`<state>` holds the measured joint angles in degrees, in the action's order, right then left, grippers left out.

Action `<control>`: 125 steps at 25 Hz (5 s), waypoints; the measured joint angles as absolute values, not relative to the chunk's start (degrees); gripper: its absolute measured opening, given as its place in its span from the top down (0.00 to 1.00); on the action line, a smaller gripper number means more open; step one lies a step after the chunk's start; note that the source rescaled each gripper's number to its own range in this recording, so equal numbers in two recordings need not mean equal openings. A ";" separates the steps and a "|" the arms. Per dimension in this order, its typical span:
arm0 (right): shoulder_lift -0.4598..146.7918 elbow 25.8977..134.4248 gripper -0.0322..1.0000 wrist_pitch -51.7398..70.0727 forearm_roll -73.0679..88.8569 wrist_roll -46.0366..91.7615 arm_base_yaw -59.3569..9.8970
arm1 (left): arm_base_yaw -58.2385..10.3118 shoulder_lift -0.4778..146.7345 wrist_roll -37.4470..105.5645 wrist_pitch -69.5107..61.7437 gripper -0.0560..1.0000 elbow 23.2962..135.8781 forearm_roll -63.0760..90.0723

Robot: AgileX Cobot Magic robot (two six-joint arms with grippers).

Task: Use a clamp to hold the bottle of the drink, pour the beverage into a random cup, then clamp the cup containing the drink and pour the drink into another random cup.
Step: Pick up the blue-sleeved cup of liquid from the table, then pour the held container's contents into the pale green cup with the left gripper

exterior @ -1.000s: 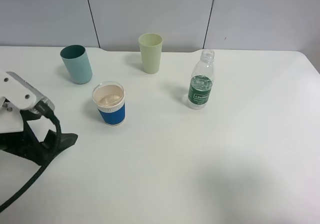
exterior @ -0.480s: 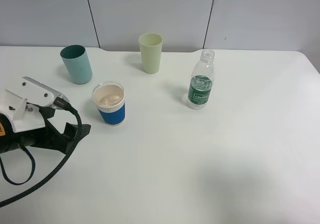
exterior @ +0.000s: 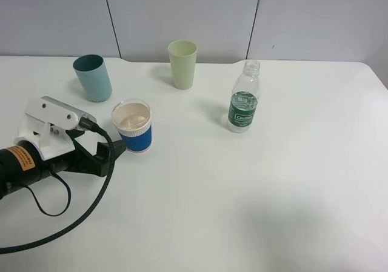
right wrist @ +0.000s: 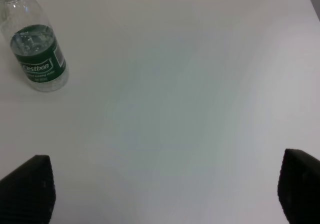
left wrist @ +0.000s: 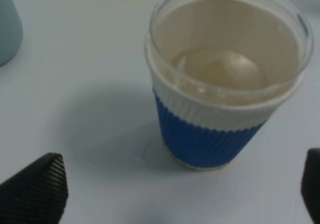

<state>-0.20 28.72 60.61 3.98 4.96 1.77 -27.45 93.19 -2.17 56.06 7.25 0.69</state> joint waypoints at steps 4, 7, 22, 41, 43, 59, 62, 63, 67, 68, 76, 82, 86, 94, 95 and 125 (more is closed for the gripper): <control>-0.20 28.72 0.22 60.61 3.98 4.96 1.77 | -27.45 96.91 -2.17 61.21 0.18 7.25 -0.81; -0.20 28.72 0.22 60.61 3.98 4.96 1.77 | -27.45 99.37 -2.17 63.51 0.18 7.25 -1.22; -0.20 28.72 0.22 60.61 3.98 4.96 1.77 | -27.45 112.13 -2.17 68.99 0.18 9.17 -1.74; -0.20 28.72 0.22 60.61 3.98 4.96 1.77 | -27.45 119.29 -4.52 69.00 0.57 21.95 -5.77; -0.20 28.72 0.22 60.61 3.98 4.96 1.77 | -27.45 119.57 -4.52 68.99 0.86 22.25 -5.70; -0.20 28.72 0.22 60.61 3.98 4.96 1.77 | -27.45 115.84 -6.13 68.49 0.95 21.23 -6.22; -0.20 28.72 0.22 60.61 3.98 4.96 1.77 | -27.45 112.18 -7.82 68.43 0.95 20.07 -5.53; -0.20 28.72 0.22 60.61 3.98 4.96 1.77 | -27.45 110.79 -7.94 68.43 0.95 19.77 -5.19; -0.20 28.72 0.22 60.61 3.98 4.96 1.77 | -27.45 105.06 -9.31 68.50 0.95 18.31 -1.45; -0.20 28.72 0.22 60.61 3.98 4.96 1.77 | -27.45 103.46 -9.51 68.44 0.95 17.90 0.00; -0.20 28.72 0.22 60.61 3.98 4.96 1.77 | -27.45 95.18 -8.31 66.19 0.95 15.32 11.20; -0.20 28.72 0.22 60.61 3.98 4.96 1.77 | -27.45 94.00 -5.89 60.63 0.95 15.27 16.13; -0.20 28.72 0.22 60.61 3.98 4.96 1.77 | -27.45 94.00 -3.58 58.27 0.95 15.20 16.96; -0.20 28.72 0.22 60.61 3.98 4.96 1.77 | -27.45 93.49 0.52 51.97 0.95 17.55 24.29; -0.20 28.72 0.22 60.61 3.98 4.96 1.77 | -27.45 93.15 1.86 50.24 0.95 18.31 25.89; -0.20 28.72 0.22 60.61 3.98 4.96 1.77 | -33.91 95.10 70.35 33.83 0.95 51.31 77.71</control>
